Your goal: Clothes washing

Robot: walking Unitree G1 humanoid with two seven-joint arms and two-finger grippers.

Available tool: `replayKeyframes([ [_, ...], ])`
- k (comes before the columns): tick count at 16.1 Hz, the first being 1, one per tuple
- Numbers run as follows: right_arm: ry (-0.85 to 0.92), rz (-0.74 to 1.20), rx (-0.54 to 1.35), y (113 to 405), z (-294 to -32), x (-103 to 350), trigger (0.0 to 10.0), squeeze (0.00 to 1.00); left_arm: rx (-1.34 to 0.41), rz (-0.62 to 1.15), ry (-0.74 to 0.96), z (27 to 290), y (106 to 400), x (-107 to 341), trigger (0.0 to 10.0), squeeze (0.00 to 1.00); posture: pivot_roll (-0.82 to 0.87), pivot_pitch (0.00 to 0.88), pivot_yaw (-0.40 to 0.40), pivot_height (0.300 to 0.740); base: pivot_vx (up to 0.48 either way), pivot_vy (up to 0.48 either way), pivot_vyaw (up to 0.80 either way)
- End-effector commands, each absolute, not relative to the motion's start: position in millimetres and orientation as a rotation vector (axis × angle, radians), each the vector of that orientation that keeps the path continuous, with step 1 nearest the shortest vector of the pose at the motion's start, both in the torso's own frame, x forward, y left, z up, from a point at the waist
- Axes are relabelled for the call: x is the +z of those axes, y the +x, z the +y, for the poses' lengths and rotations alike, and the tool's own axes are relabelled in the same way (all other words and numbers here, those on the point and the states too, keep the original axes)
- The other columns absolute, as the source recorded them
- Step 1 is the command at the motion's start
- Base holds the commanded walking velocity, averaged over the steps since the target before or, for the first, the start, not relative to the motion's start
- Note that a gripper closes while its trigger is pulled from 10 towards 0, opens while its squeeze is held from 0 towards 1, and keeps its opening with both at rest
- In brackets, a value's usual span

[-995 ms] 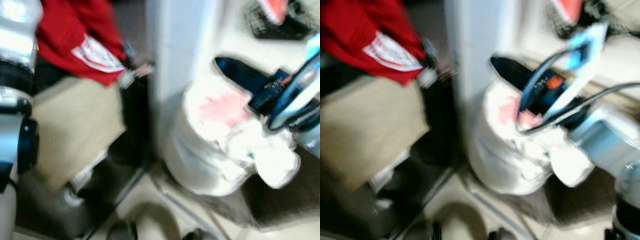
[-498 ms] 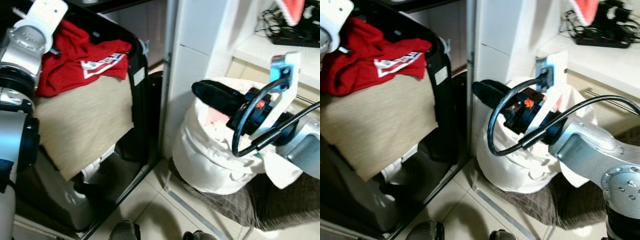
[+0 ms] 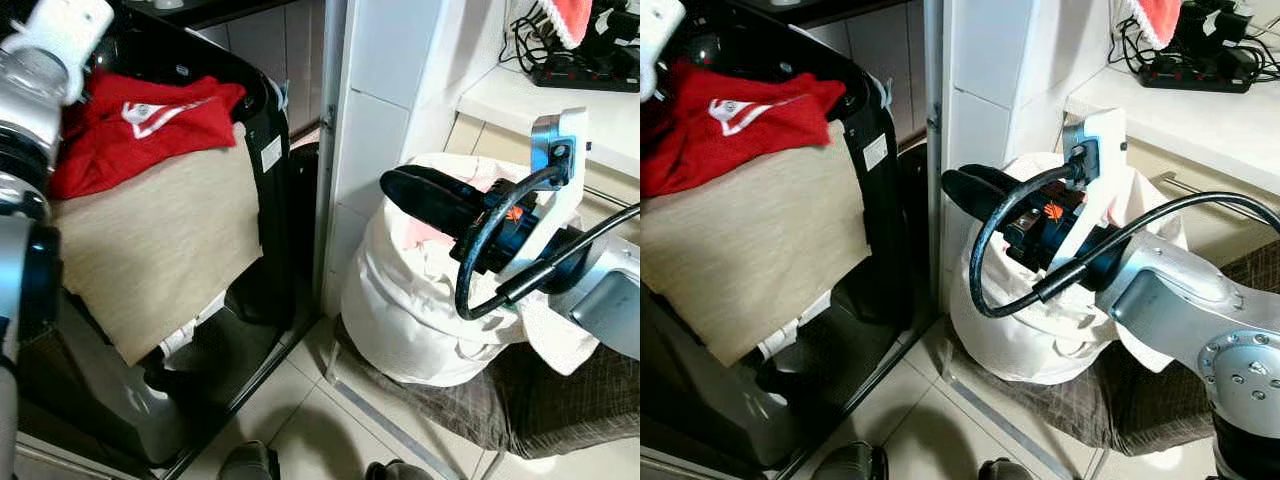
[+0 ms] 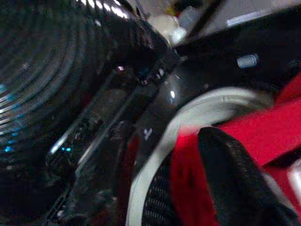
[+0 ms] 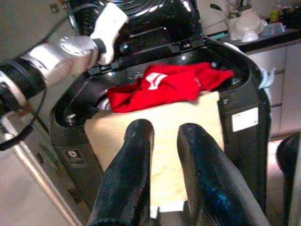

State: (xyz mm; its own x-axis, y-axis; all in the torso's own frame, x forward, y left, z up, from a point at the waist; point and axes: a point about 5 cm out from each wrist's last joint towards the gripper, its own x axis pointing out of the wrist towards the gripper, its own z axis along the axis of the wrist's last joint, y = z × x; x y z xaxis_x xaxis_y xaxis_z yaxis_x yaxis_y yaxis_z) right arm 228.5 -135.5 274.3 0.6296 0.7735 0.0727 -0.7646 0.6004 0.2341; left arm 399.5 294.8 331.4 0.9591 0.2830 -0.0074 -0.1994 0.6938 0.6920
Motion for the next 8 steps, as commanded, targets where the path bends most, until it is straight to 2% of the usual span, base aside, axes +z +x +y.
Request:
replayKeyframes([
  [1, 0.24, 0.061, 0.84, 232, -137, 268, 10.0, 0.0, 0.212, 0.035, 0.652, 284, 402, 345, 10.0, 0.0, -0.17, 0.033, 0.03, 0.74, 0.0, 0.0, 0.0],
  [2, 0.182, 0.103, 0.698, 242, -142, 253, 10.0, 0.0, 0.132, -0.045, 0.643, 268, 406, 348, 10.0, 0.0, -0.17, 0.025, 0.034, 0.74, 0.0, 0.0, 0.0],
  [3, 0.152, 0.111, 0.649, 244, -143, 248, 10.0, 0.0, 0.083, -0.082, 0.572, 261, 408, 348, 10.0, 0.0, -0.17, 0.024, 0.036, 0.74, 0.0, 0.0, 0.0],
  [5, 0.093, 0.077, 0.529, 248, -145, 239, 10.0, 0.0, -0.049, -0.228, 0.231, 238, 409, 348, 10.0, 0.0, -0.17, 0.01, 0.04, 0.74, 0.0, 0.0, 0.0],
  [6, 0.101, 0.043, 0.478, 249, -147, 240, 10.0, 0.0, -0.061, -0.216, 0.134, 233, 409, 341, 10.0, 0.0, -0.17, 0.01, 0.04, 0.74, 0.0, 0.0, 0.0],
  [8, 0.14, -0.013, 0.37, 251, -150, 238, 10.0, 0.0, 0.003, -0.153, 0.05, 218, 408, 313, 10.0, 0.0, -0.17, 0.0, 0.034, 0.74, 0.0, 0.0, 0.0],
])
